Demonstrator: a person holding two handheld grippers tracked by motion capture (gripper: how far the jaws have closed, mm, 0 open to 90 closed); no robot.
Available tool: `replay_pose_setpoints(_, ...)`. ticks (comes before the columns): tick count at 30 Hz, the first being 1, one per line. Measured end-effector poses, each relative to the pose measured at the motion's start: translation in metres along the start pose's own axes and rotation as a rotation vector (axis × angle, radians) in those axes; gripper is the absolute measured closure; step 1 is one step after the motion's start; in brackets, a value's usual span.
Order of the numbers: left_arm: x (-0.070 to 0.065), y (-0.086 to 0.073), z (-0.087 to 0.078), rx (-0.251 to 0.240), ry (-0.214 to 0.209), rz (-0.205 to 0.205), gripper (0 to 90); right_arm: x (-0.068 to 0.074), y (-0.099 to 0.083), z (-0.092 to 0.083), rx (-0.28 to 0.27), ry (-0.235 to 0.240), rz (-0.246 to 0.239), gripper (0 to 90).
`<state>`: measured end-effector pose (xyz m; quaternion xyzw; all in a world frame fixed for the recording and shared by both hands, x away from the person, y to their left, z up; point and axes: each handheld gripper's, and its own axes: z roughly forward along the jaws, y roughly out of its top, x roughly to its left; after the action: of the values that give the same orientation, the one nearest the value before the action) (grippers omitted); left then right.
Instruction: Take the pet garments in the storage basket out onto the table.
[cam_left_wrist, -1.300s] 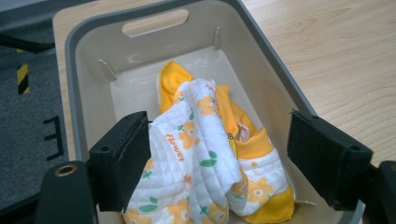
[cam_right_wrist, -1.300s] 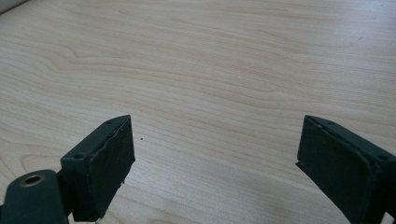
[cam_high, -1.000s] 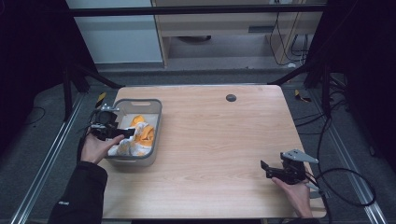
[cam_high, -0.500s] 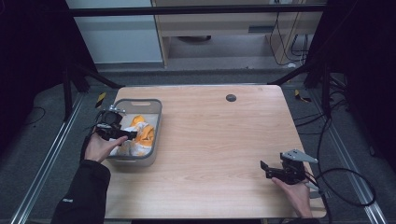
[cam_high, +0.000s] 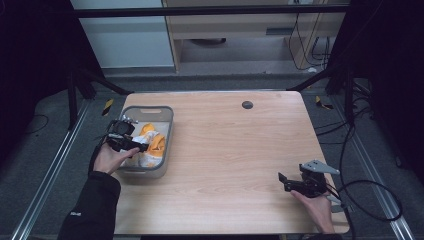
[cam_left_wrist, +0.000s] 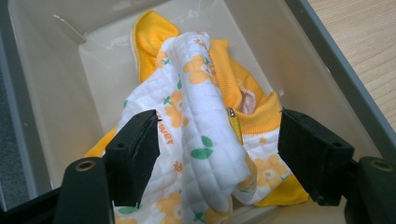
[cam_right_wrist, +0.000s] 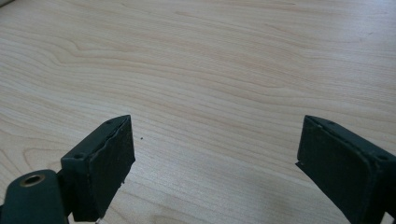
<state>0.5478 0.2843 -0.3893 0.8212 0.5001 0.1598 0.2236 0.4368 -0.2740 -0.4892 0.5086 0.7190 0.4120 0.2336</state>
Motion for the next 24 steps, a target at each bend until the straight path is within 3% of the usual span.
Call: replay_pose_setpoints(24, 0.006, -0.008, 0.020, 0.070, -0.006, -0.021, 34.5, 0.001, 0.000, 0.002, 0.011, 0.004, -0.015, 11.0)
